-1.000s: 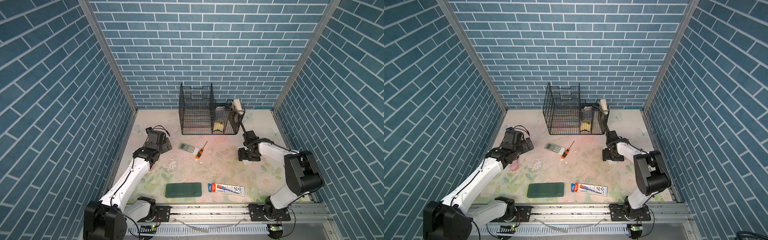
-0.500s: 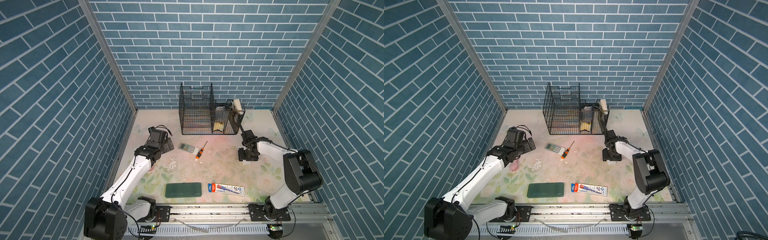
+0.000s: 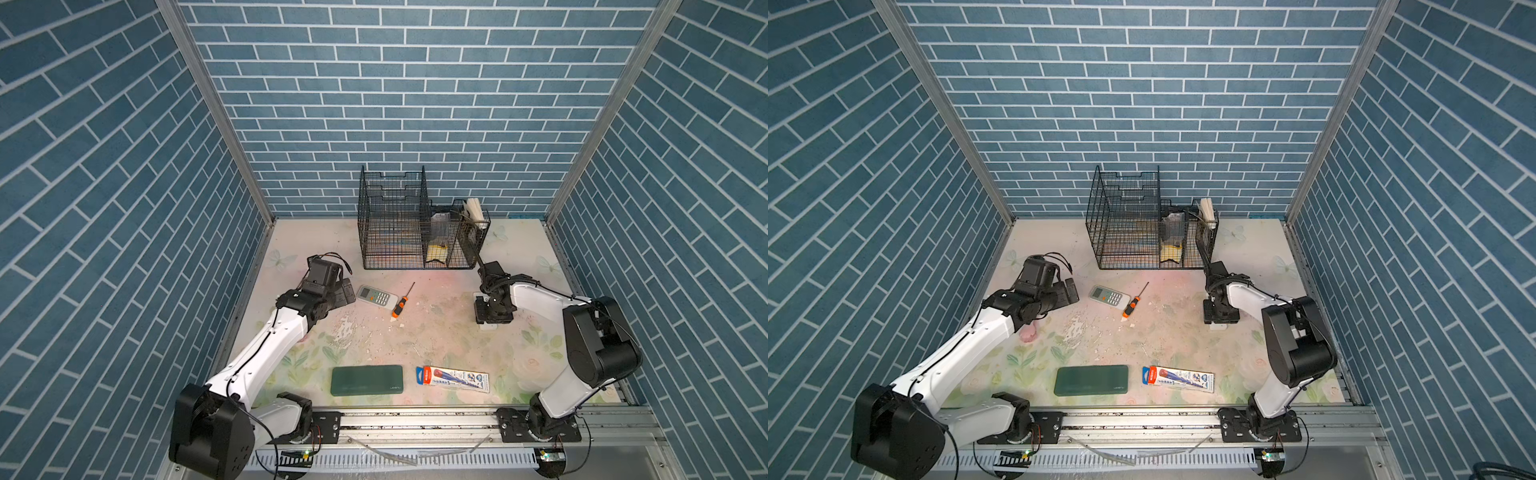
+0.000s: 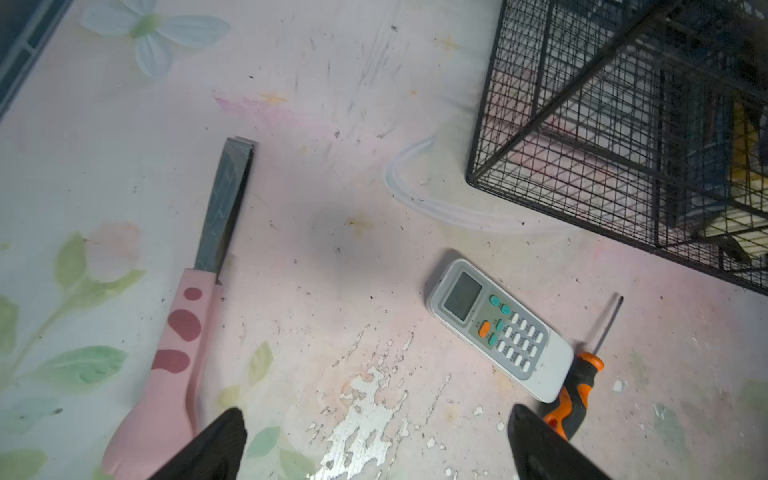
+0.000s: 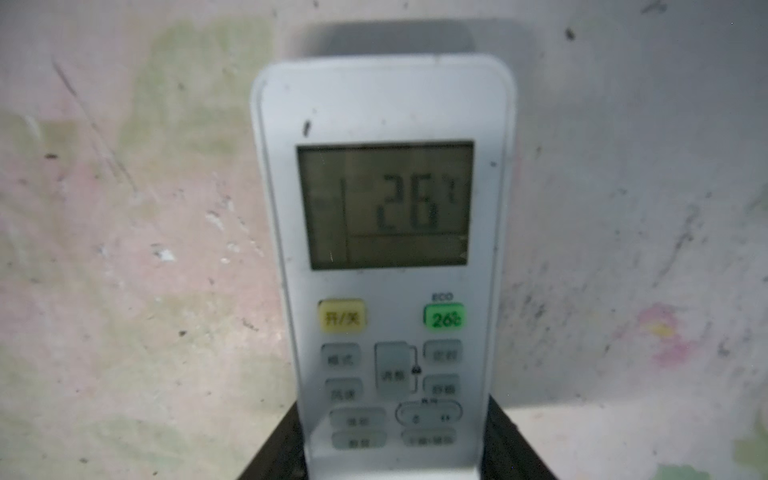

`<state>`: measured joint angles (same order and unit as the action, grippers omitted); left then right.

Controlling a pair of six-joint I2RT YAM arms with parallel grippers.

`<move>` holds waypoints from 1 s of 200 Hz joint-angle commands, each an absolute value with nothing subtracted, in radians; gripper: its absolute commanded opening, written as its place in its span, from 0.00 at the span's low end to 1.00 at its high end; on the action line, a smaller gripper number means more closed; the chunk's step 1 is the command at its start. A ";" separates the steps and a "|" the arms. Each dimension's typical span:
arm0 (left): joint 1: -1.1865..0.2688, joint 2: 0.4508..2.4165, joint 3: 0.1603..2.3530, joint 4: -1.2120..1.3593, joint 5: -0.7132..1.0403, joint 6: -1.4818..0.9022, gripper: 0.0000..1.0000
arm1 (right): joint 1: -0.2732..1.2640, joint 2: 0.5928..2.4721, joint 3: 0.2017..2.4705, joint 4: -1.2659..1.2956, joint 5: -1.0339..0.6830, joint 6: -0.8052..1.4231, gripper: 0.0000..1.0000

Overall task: Unload the batteries from the remote control
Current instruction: 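Close the right gripper on the white remote and lift it toward the left gripper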

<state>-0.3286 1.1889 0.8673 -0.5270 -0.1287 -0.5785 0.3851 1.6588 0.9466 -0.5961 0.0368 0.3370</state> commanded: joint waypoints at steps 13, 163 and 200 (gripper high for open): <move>-0.389 1.206 0.885 -0.489 -0.042 -0.632 0.97 | 0.428 1.619 0.998 -0.650 0.026 0.348 0.32; -0.664 1.506 0.883 0.241 0.201 -0.827 0.89 | 0.641 1.551 1.168 -0.584 -0.181 0.366 0.25; -0.671 1.571 0.861 0.374 0.235 -0.860 0.88 | 0.679 1.587 1.223 -0.574 -0.206 0.368 0.24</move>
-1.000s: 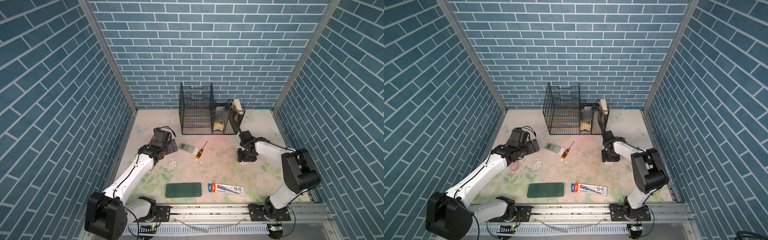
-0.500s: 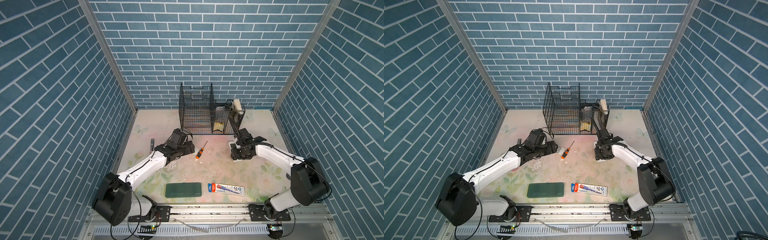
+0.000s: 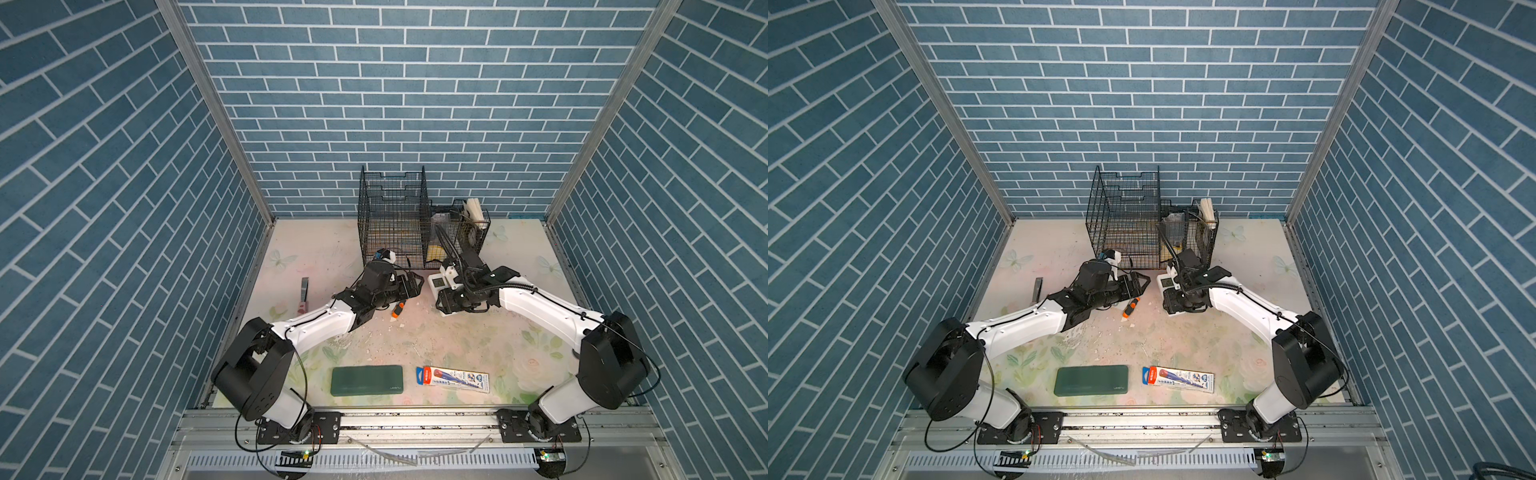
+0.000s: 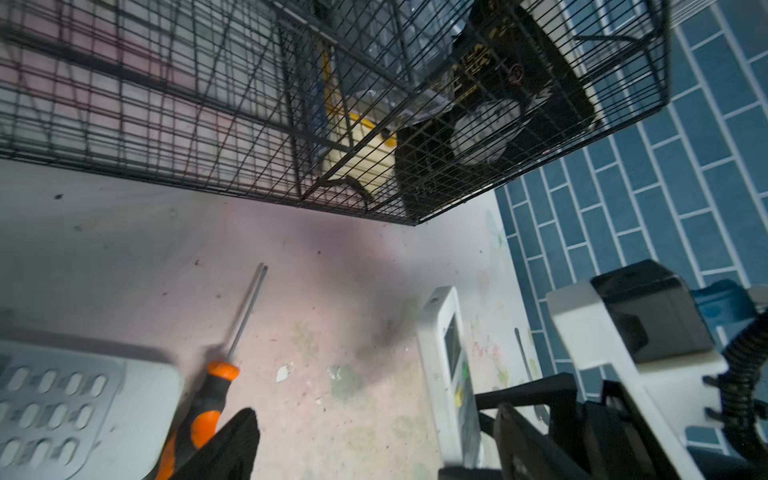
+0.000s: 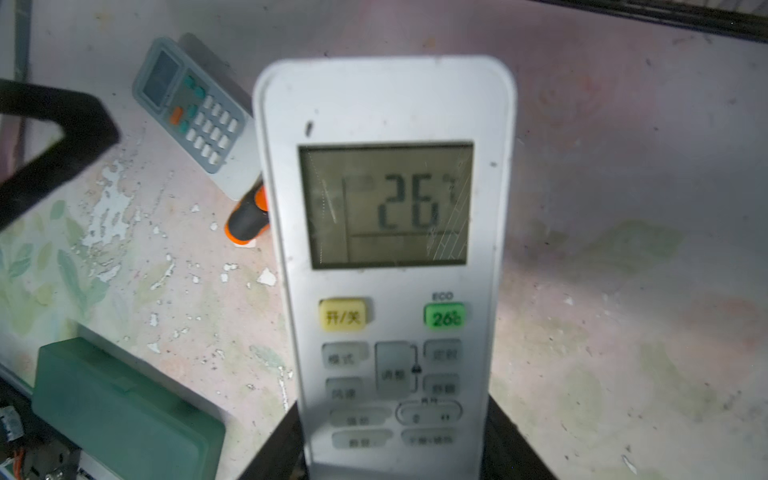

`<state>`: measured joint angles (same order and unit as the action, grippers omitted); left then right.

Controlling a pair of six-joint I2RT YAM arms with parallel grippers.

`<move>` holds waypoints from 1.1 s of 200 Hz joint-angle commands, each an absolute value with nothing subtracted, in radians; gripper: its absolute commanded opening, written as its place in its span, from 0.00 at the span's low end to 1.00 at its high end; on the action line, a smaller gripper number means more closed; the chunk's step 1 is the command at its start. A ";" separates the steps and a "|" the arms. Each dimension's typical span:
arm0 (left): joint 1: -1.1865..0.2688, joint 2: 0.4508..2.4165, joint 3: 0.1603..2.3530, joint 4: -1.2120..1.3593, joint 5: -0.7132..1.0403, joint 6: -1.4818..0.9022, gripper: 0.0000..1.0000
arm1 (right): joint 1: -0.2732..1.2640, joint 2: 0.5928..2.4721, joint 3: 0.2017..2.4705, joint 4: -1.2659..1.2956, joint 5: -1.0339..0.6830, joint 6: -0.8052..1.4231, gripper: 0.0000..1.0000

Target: Unload the batteries from the remote control

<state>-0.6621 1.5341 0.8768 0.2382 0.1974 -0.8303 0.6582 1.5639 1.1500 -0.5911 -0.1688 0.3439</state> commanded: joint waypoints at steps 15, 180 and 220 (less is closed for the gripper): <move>-0.673 1.594 0.860 0.406 0.248 -0.870 0.85 | 0.691 1.590 1.237 -0.569 -0.215 0.368 0.24; -0.671 1.715 0.862 0.599 0.283 -0.960 0.39 | 0.729 1.611 1.232 -0.485 -0.249 0.403 0.21; -0.666 1.714 0.855 0.610 0.283 -0.961 0.30 | 0.730 1.608 1.235 -0.485 -0.248 0.407 0.21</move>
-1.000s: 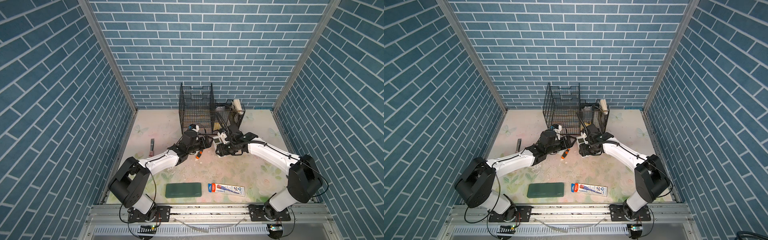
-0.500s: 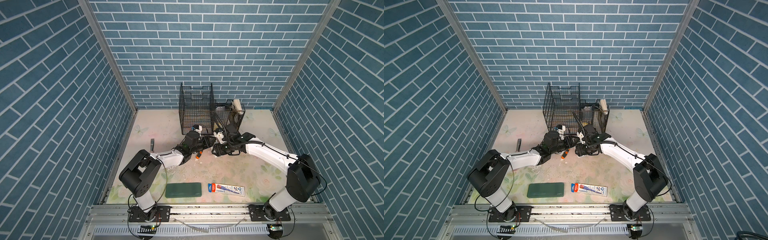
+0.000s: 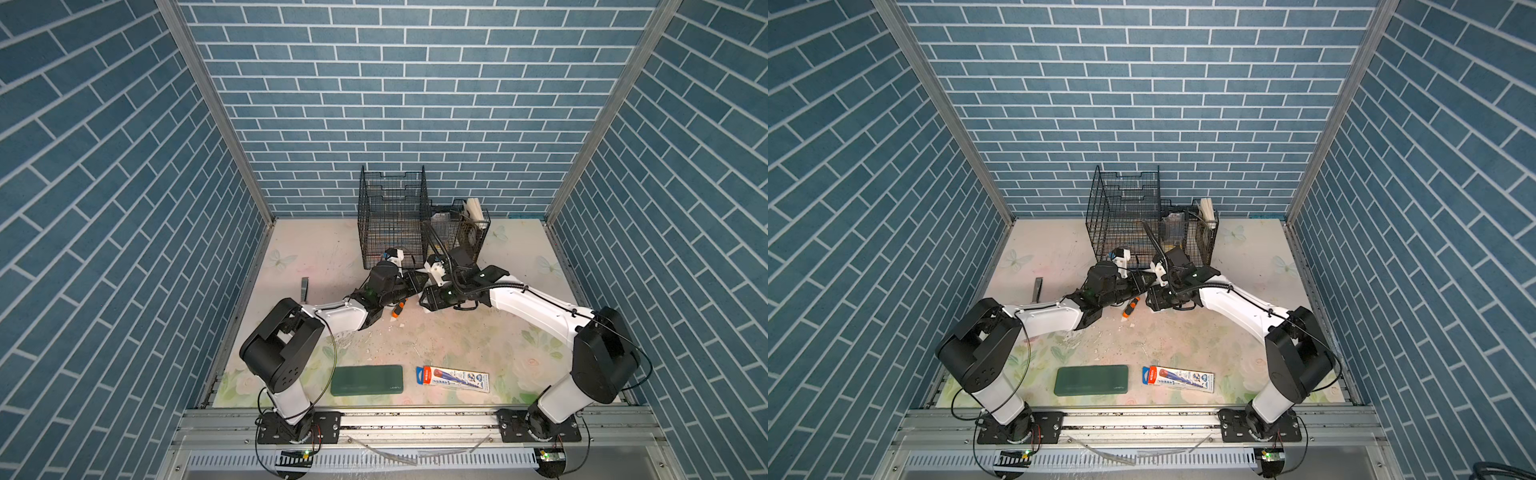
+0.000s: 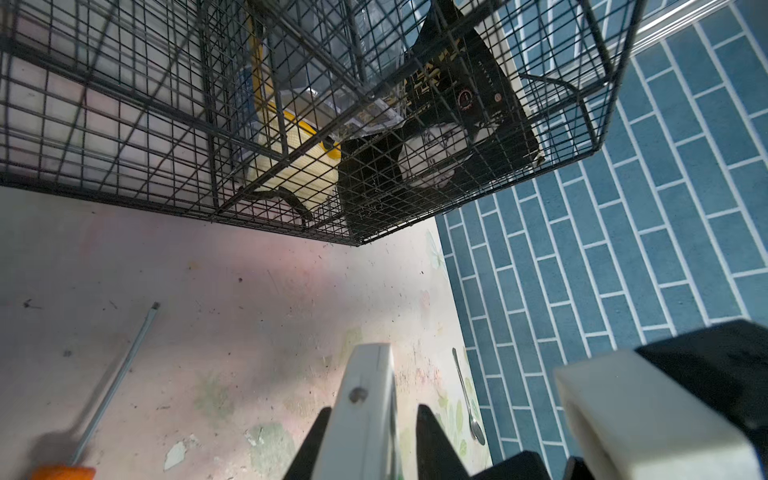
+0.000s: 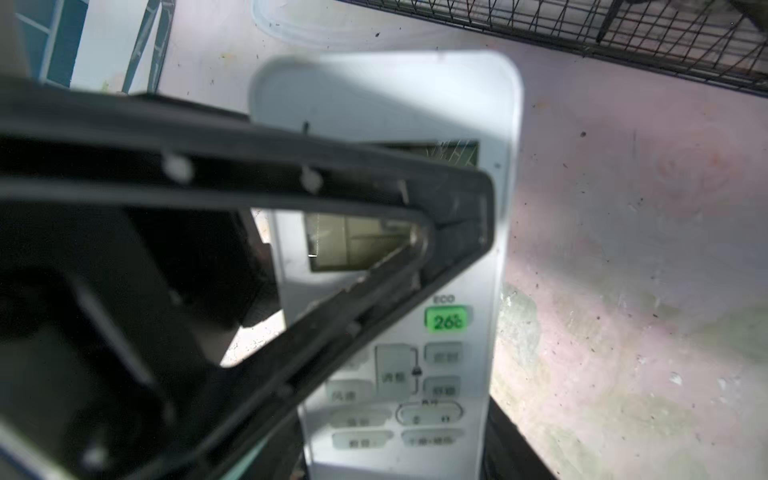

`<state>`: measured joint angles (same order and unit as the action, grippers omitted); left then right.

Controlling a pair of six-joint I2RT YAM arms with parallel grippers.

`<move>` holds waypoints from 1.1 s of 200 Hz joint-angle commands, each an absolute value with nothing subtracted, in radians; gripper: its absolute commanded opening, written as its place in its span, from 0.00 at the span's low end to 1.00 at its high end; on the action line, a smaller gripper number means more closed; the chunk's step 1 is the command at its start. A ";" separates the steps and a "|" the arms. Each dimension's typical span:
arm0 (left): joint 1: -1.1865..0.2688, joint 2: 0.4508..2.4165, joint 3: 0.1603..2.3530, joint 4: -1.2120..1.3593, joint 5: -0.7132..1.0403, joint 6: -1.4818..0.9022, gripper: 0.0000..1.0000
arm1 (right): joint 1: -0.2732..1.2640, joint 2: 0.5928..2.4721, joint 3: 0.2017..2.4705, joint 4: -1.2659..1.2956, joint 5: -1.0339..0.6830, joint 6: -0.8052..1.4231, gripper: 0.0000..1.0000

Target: Unload the batteries from the remote control

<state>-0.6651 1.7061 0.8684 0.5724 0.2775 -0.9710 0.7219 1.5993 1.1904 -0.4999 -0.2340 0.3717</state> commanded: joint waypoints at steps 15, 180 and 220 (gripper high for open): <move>-0.664 1.716 0.852 0.617 0.286 -0.964 0.26 | 0.730 1.605 1.236 -0.484 -0.248 0.407 0.21; -0.613 1.715 0.814 0.805 0.362 -0.991 0.00 | 0.727 1.550 1.207 -0.406 -0.270 0.443 0.71; -0.580 1.724 0.815 0.897 0.441 -1.006 0.00 | 0.699 1.481 1.145 -0.357 -0.327 0.452 0.73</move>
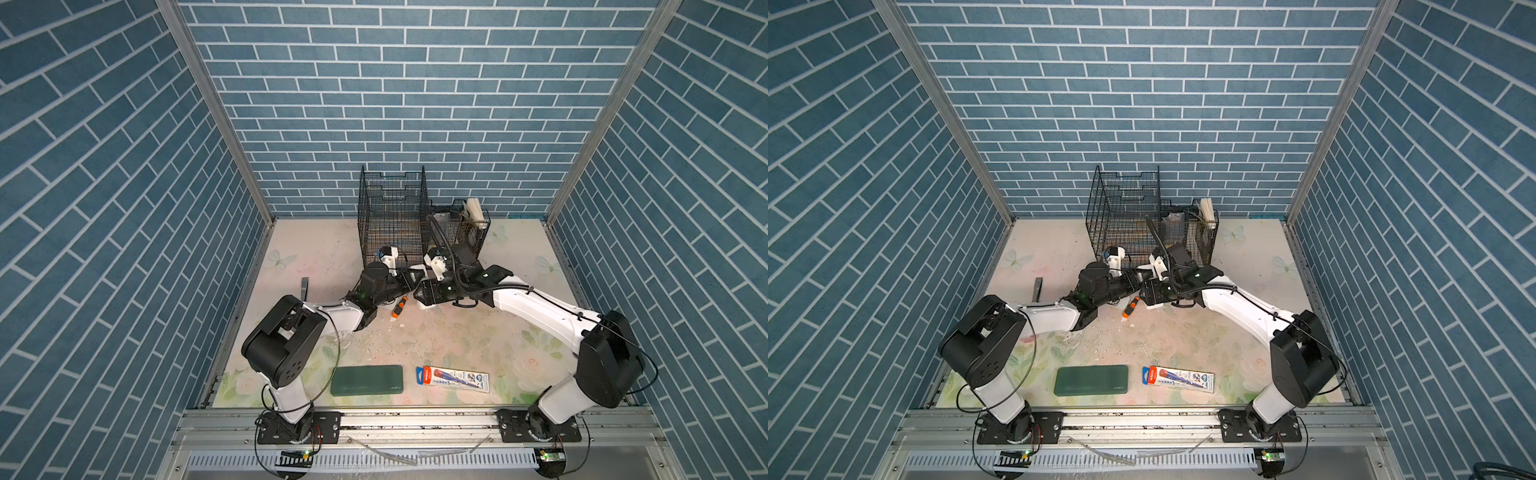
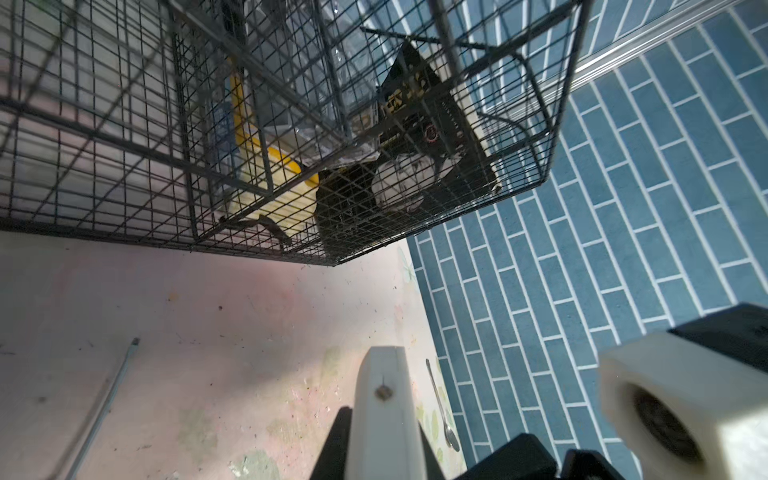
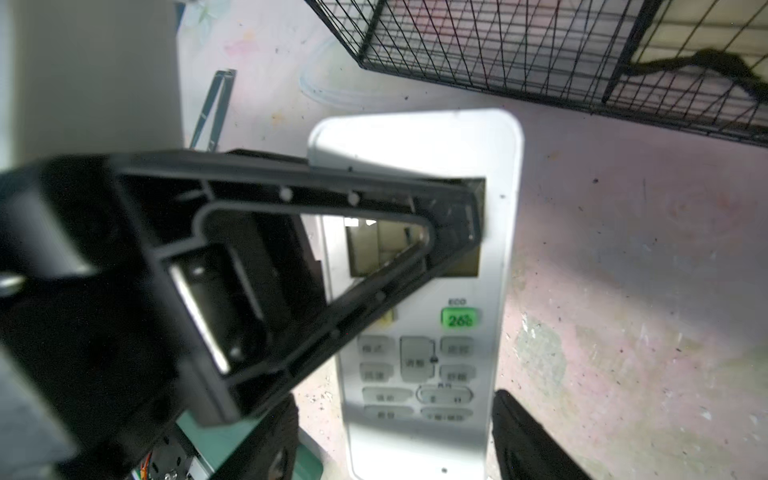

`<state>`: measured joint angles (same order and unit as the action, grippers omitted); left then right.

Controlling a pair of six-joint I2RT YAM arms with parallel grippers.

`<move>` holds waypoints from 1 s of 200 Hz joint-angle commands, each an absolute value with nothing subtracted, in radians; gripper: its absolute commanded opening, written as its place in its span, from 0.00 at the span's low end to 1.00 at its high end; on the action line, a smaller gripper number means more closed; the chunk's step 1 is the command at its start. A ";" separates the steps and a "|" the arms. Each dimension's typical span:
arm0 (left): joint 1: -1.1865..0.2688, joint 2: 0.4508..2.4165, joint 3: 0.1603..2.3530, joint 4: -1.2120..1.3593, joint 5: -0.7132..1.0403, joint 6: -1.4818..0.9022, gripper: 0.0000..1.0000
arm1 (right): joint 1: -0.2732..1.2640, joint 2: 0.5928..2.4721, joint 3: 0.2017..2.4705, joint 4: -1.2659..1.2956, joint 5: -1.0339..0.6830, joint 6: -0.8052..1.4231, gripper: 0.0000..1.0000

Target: Unload the batteries from the remote control

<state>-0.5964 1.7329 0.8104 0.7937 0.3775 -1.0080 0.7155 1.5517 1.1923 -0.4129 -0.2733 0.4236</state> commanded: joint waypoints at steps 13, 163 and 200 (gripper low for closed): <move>-0.581 1.718 0.823 0.883 0.454 -0.990 0.00 | 0.678 1.455 1.115 -0.325 -0.369 0.461 0.73; -0.575 1.739 0.917 0.985 0.547 -1.020 0.00 | 0.477 1.486 0.924 0.085 -0.845 0.522 0.52; -0.575 1.747 0.933 1.026 0.561 -1.030 0.00 | 0.466 1.488 0.898 0.179 -0.916 0.557 0.47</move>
